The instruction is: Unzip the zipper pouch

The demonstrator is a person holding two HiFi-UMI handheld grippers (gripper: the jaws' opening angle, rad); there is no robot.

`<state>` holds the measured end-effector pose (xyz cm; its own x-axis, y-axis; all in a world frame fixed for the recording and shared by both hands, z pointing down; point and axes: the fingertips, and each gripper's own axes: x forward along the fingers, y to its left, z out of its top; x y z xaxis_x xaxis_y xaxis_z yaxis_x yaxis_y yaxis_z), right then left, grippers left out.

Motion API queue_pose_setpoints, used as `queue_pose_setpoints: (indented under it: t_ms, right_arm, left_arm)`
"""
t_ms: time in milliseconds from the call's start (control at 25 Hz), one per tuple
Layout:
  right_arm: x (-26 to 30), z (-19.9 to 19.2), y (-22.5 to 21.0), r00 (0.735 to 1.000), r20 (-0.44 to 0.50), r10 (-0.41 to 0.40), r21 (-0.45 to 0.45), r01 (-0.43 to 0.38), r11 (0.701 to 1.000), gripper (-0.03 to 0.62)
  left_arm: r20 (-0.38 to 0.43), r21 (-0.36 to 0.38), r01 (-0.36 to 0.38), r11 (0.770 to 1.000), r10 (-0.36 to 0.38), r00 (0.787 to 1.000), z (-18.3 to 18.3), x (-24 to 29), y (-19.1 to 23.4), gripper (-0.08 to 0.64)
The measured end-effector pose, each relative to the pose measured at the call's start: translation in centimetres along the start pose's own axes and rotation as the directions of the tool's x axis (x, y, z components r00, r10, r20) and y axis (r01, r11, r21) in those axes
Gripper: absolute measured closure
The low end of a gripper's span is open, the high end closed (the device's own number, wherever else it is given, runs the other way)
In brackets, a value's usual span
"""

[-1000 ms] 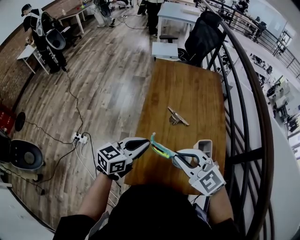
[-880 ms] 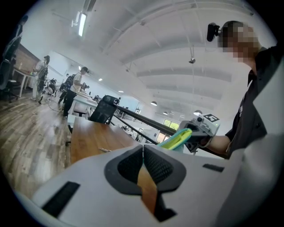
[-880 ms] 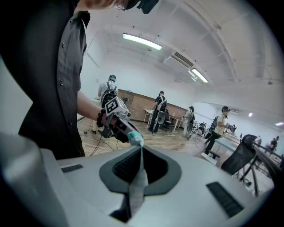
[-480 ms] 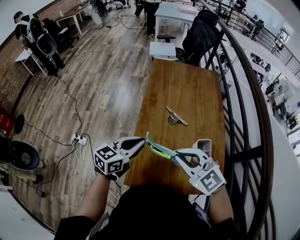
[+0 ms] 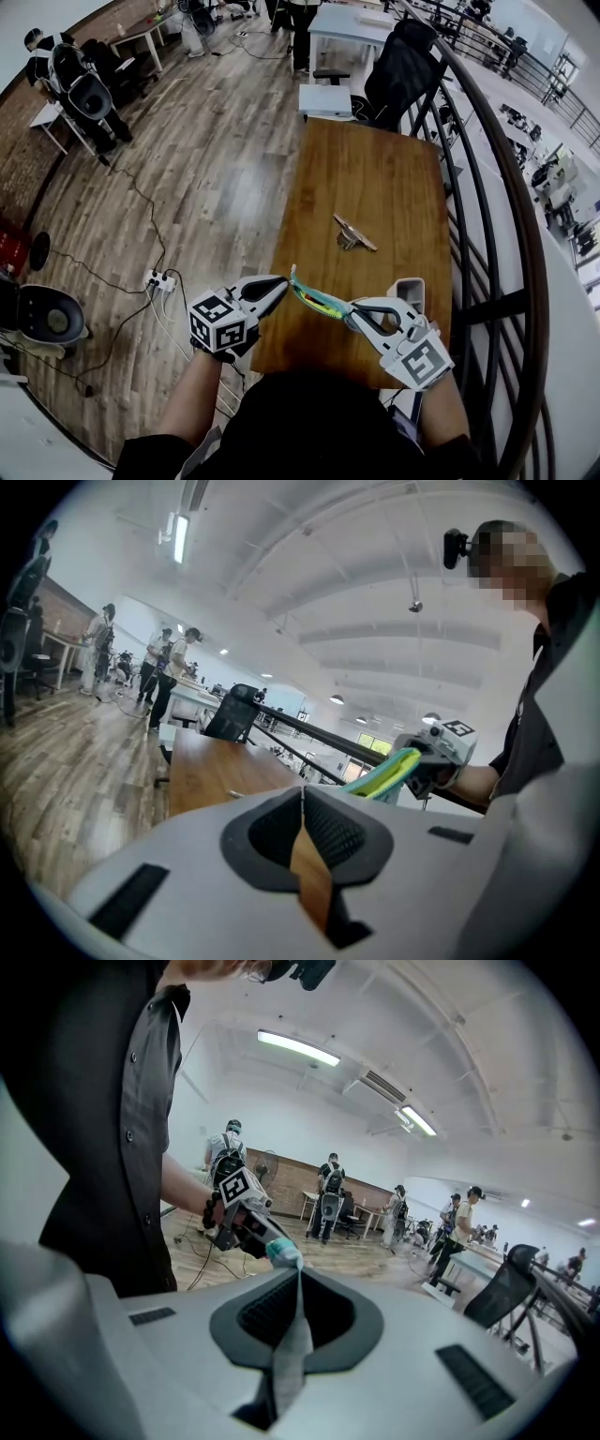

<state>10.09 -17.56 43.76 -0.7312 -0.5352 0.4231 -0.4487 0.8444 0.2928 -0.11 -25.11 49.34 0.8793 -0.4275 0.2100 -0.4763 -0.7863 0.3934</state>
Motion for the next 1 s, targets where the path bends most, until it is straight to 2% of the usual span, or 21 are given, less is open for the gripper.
queue_pose_setpoints:
  t_ms: [160,360,480,640,800,1000]
  right_arm:
    - [-0.2,-0.2,0.0,1.000,-0.002,0.000,0.002,0.000,1.000,0.592]
    - [-0.1,-0.2,0.1,1.000,-0.005,0.000,-0.003,0.000,1.000,0.592]
    - [-0.2,-0.1,0.1,1.000,-0.007,0.002,-0.006,-0.002,1.000,0.592]
    - [-0.1,0.2,0.4,1.000,-0.003,0.006,-0.001,-0.006,1.000,0.592]
    - [-0.1,0.2,0.1,1.000,0.006,0.006,0.002,-0.006,1.000,0.592]
    - [-0.3,0.0,-0.2,1.000,0.013,0.000,0.013,0.000,1.000,0.592]
  left_arm:
    - [0.001,-0.017,-0.007,1.000,0.007,1.000,-0.2,-0.3,0.5,0.541]
    - [-0.011,-0.001,-0.014,1.000,0.014,1.000,-0.4,-0.2,0.4,0.541]
    - [-0.012,-0.003,-0.047,0.999,0.047,0.999,-0.5,-0.4,1.2,0.541]
    - [-0.008,-0.041,-0.064,0.997,0.064,0.998,-0.7,-0.5,1.9,0.541]
    - [-0.034,-0.023,-0.064,0.998,0.063,0.997,-1.2,-0.3,1.6,0.540]
    - [-0.030,-0.013,-0.061,0.998,0.061,0.998,-1.1,-0.3,1.5,0.538]
